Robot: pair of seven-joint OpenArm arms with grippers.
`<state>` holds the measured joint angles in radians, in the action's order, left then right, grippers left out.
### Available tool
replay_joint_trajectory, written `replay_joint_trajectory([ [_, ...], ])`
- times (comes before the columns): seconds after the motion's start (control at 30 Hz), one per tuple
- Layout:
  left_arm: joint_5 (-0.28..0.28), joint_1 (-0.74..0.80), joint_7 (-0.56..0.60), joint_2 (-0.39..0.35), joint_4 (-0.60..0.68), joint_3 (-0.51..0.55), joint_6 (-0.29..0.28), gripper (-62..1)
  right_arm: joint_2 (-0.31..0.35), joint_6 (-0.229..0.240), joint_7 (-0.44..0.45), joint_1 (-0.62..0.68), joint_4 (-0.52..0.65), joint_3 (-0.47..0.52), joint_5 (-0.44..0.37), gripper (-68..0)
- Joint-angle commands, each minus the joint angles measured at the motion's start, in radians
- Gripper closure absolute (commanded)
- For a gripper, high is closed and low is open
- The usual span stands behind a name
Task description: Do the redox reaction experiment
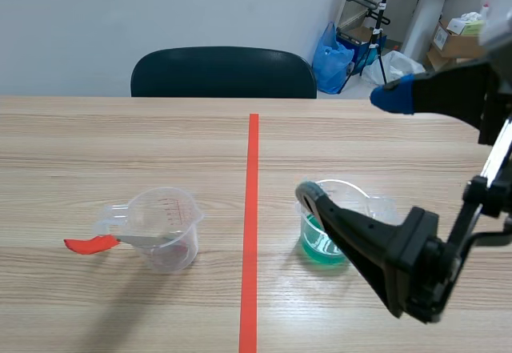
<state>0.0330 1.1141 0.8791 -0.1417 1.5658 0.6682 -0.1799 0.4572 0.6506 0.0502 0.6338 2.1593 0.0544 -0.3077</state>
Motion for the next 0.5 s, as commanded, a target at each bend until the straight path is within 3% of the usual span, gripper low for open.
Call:
replay_joint_trajectory([
  [0.0,0.007,0.010,0.014,-0.009,0.006,-0.004,0.001,-62.3,0.003,-0.004,0.013,0.002,0.004,0.006,-0.018,-67.9],
  [0.2,0.007,0.010,0.013,-0.040,0.006,-0.004,0.001,-62.3,0.003,-0.053,0.014,0.040,0.003,0.017,-0.011,-67.9],
  [0.47,0.007,0.010,0.013,-0.056,0.006,-0.004,0.002,-62.3,0.003,-0.054,0.019,0.084,0.003,0.068,-0.013,-67.9],
])
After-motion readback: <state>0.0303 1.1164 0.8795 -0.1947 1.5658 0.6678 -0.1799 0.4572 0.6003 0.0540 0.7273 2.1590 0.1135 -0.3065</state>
